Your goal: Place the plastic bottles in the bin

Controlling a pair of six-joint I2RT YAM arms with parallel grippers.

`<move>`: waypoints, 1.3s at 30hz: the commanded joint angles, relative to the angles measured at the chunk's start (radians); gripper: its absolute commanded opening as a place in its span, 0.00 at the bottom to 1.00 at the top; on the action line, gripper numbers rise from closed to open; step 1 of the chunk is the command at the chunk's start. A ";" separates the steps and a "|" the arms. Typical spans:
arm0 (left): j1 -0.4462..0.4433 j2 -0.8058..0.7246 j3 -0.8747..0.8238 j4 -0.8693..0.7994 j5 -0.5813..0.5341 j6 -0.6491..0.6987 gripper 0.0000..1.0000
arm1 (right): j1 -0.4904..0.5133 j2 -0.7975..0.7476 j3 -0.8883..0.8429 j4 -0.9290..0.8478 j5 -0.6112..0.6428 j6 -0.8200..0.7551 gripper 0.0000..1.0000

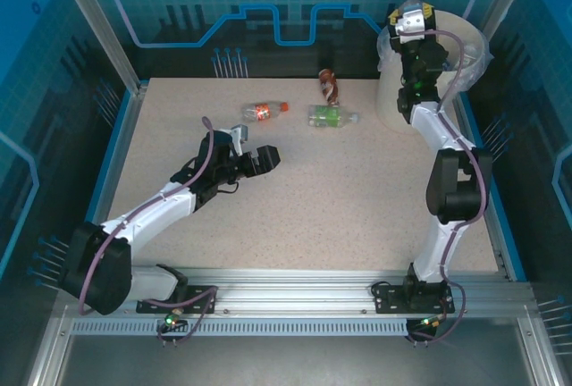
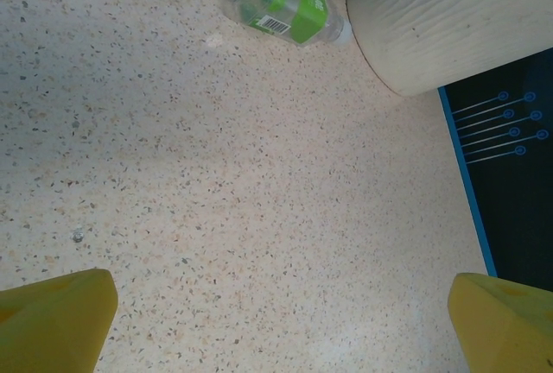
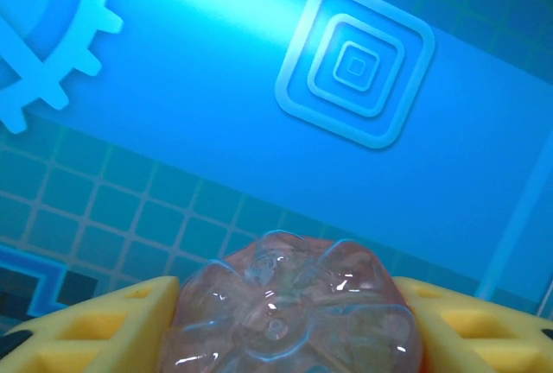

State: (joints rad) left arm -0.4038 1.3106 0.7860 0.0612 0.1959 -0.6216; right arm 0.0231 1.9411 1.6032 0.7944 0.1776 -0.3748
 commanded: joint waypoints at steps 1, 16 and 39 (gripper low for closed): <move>0.006 0.019 0.046 -0.021 -0.008 0.031 0.99 | 0.000 0.043 0.039 0.072 0.091 -0.013 0.58; 0.007 0.051 0.104 -0.112 -0.058 0.048 0.99 | -0.029 0.028 0.207 -0.443 0.118 0.243 0.91; 0.034 0.159 0.307 -0.321 -0.184 0.124 0.99 | -0.092 -0.207 0.452 -1.426 -0.151 0.699 1.00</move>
State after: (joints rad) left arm -0.3847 1.4525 1.0492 -0.2115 0.0444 -0.5209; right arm -0.0486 1.7802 2.0617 -0.5007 0.0761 0.2298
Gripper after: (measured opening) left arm 0.992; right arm 0.998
